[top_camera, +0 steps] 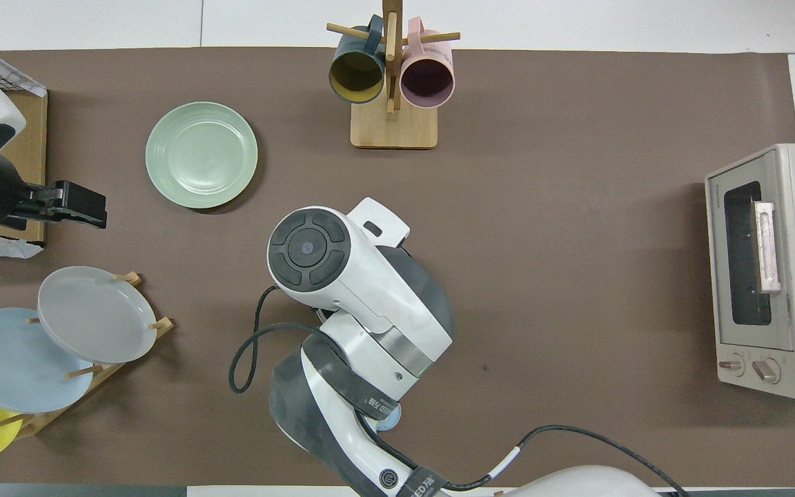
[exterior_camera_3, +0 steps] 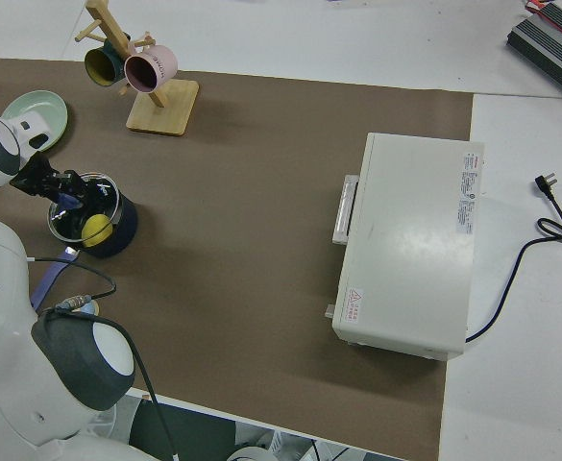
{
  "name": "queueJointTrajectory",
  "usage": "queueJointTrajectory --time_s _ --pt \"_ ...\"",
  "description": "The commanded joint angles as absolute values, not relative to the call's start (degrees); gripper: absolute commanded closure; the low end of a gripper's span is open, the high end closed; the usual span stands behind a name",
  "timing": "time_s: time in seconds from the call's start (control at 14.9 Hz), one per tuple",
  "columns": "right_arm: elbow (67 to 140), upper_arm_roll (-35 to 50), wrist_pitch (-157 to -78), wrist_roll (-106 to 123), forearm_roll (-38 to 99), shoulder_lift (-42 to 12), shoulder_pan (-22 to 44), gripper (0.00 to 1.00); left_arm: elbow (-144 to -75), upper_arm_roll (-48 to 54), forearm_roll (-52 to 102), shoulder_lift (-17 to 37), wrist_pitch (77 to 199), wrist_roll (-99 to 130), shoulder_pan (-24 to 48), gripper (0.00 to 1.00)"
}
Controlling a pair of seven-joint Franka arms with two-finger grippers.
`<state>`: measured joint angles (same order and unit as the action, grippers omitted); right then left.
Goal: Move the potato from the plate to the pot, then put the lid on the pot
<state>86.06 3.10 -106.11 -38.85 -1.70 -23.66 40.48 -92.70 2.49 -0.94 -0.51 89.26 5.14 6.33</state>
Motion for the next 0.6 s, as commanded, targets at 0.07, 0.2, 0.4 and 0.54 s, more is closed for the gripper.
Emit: queueJointTrajectory --time_s 0.07,0.2,0.4,0.54 --pt "89.99 3.34 -107.05 -40.25 -2.55 -21.27 40.60 1.00 -96.06 2.72 -1.41 -2.90 93.24 4.57 6.07 0.00" --pt "91.31 3.25 -107.75 -40.25 -2.55 -20.74 40.69 1.00 -95.72 2.90 -0.27 -2.64 93.34 4.57 5.89 0.00" --pt "91.67 3.25 -108.02 -40.34 -2.55 -20.65 40.61 1.00 -95.10 3.77 2.98 -2.29 94.74 5.10 4.67 0.00" --pt "92.11 3.25 -109.42 -40.43 -2.55 -20.65 40.69 1.00 -95.10 4.31 2.99 -2.29 94.48 5.10 4.39 0.00"
